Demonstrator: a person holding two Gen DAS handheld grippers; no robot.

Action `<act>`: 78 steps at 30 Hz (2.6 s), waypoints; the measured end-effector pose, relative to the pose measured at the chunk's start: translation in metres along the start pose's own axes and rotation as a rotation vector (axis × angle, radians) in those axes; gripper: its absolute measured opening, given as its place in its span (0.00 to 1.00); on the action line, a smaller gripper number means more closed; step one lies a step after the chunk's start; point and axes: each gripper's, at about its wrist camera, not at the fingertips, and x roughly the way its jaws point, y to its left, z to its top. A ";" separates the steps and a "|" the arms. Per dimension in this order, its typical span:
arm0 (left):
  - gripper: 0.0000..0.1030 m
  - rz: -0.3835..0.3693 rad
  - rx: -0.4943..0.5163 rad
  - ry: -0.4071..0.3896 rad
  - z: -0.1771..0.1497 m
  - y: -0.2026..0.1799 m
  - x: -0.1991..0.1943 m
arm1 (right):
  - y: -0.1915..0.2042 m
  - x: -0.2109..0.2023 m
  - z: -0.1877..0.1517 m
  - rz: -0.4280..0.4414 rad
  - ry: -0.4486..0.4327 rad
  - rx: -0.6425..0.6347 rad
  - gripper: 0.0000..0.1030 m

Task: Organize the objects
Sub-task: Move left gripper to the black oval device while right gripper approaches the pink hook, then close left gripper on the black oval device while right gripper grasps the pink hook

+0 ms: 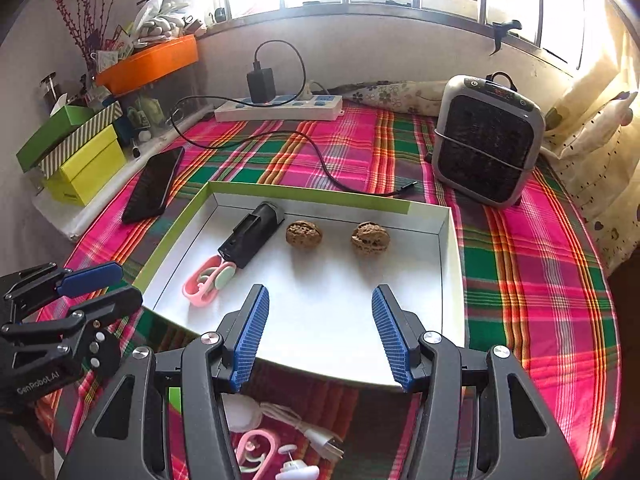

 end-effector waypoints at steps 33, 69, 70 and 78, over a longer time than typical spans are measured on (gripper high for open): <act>0.41 -0.009 -0.090 0.037 -0.066 0.039 -0.029 | -0.004 -0.051 -0.076 -0.011 -0.032 0.058 0.53; 0.41 -0.041 -0.101 0.076 -0.077 0.040 -0.011 | 0.046 -0.044 -0.089 0.089 -0.061 -0.030 0.53; 0.41 -0.041 -0.101 0.075 -0.077 0.040 -0.011 | 0.047 -0.042 -0.090 0.106 -0.050 -0.030 0.53; 0.41 -0.041 -0.101 0.075 -0.078 0.041 -0.012 | 0.046 -0.031 -0.093 0.108 0.001 -0.003 0.53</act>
